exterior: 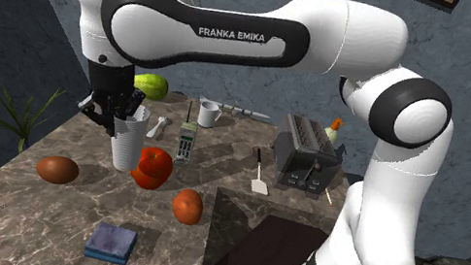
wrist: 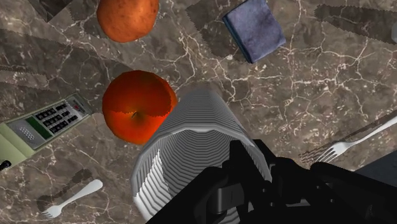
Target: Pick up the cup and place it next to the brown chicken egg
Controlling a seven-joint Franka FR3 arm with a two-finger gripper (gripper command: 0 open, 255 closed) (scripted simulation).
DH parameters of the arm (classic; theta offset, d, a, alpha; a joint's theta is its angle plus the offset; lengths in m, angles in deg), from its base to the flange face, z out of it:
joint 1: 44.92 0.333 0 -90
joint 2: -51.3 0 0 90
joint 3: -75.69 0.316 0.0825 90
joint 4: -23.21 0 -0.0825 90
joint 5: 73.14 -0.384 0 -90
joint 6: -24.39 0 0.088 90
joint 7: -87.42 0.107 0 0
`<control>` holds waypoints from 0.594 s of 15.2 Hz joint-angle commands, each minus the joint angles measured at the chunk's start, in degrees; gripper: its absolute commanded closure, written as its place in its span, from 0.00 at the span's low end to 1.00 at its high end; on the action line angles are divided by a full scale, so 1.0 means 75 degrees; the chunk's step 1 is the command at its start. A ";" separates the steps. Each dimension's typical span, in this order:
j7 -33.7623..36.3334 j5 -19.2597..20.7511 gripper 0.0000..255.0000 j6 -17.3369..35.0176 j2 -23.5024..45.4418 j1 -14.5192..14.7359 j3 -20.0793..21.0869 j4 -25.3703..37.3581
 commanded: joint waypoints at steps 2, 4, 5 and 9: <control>0.0040 0.0009 1.00 0.0324 0.0001 -0.0006 -0.0002 -0.0319; 0.0060 0.0015 1.00 0.0527 0.0004 -0.0013 -0.0006 -0.0520; 0.0070 0.0019 1.00 0.0627 0.0009 -0.0017 -0.0007 -0.0617; 0.0113 0.0040 1.00 0.1021 0.0044 -0.0027 -0.0016 -0.0979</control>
